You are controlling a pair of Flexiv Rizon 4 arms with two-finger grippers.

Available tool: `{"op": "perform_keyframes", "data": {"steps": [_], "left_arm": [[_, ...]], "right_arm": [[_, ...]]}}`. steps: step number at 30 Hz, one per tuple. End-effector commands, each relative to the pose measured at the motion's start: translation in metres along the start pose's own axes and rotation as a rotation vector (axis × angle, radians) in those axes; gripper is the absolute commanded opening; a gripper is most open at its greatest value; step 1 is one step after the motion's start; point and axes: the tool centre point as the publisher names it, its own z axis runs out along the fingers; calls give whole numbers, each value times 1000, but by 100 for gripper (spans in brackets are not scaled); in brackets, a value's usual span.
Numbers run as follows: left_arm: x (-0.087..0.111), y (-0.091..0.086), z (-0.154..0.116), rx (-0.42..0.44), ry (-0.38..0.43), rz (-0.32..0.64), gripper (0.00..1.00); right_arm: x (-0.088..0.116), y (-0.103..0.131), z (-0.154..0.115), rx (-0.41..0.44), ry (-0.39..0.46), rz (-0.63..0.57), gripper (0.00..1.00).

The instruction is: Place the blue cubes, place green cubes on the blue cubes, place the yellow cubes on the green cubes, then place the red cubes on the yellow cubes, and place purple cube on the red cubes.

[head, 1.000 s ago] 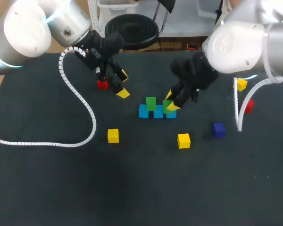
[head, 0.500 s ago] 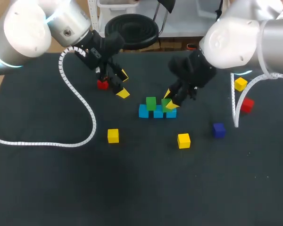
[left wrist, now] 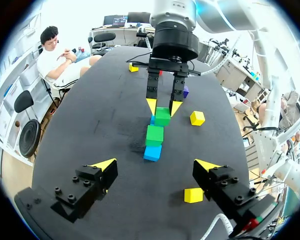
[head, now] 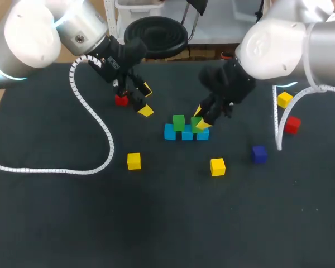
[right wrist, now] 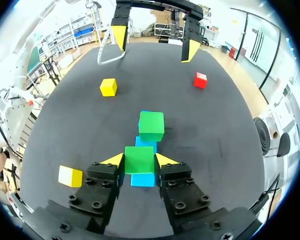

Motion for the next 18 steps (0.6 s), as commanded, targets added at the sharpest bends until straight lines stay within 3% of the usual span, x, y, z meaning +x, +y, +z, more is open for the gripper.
{"op": "perform_keyframes", "data": {"steps": [1,18], "left_arm": [[1,0,0,0,0,2,100],[1,0,0,0,0,2,100]], "right_arm": [[1,-1,1,-2,-5,1,0],[1,-6,1,3,-7,0,0]]}}
